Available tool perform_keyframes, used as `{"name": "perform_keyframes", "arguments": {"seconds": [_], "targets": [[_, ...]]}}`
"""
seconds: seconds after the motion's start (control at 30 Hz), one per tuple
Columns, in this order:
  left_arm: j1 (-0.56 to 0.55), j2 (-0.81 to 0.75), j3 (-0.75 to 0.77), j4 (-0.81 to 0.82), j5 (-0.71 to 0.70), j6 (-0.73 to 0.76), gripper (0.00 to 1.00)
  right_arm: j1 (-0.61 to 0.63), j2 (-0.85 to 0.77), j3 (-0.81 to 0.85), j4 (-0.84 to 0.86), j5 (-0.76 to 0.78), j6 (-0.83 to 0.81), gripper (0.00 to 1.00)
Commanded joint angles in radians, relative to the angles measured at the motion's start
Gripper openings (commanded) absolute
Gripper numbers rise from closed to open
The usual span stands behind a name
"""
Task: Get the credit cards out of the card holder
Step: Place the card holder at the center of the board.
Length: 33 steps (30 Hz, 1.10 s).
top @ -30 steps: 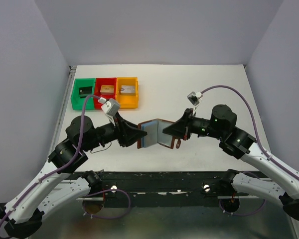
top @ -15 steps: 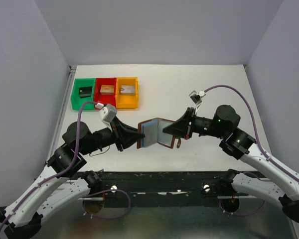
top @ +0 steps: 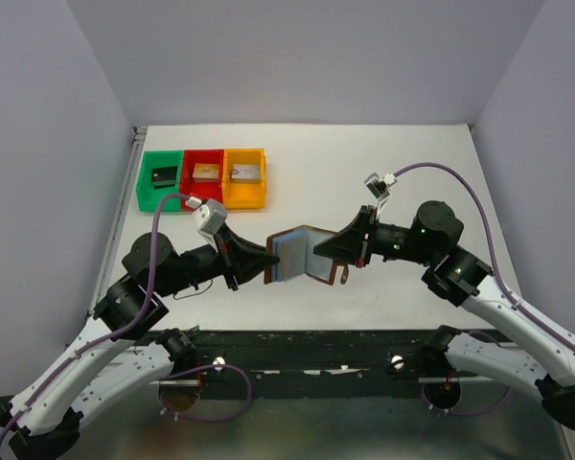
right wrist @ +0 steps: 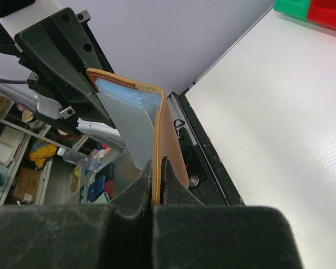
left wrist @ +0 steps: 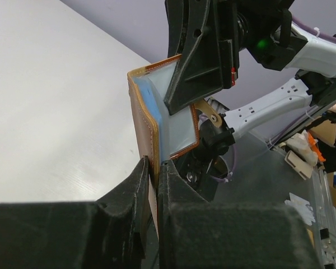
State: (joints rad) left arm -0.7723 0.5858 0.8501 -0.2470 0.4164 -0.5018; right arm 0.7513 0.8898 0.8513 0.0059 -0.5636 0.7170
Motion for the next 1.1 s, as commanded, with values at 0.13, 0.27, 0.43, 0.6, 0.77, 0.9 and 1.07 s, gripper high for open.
{"name": "perform_keyframes", "arguments": {"seconds": [0.13,0.27,0.43,0.6,0.77,0.9,1.07], "targets": [[0.004,0.031,0.003,0.018,0.015,0.014,0.0,-0.001,-0.006,0.018,-0.053,0.001,-0.037,0.0],[0.002,0.042,0.032,-0.026,-0.02,0.019,0.0,-0.003,-0.014,0.026,-0.109,0.047,-0.062,0.12],[0.004,0.051,0.061,-0.086,-0.056,0.036,0.0,-0.003,-0.023,0.034,-0.135,0.076,-0.071,0.48],[0.004,0.043,0.061,-0.086,-0.064,0.031,0.0,-0.003,-0.026,0.026,-0.107,0.059,-0.05,0.6],[0.004,0.039,0.064,-0.087,-0.071,0.022,0.0,-0.003,-0.02,0.026,-0.081,0.034,-0.034,0.67],[0.004,0.029,0.061,-0.086,-0.08,0.014,0.0,-0.004,-0.019,0.031,-0.081,0.028,-0.036,0.73],[0.004,0.028,0.061,-0.083,-0.088,0.008,0.0,-0.003,-0.012,0.038,-0.075,0.016,-0.031,0.92]]}}
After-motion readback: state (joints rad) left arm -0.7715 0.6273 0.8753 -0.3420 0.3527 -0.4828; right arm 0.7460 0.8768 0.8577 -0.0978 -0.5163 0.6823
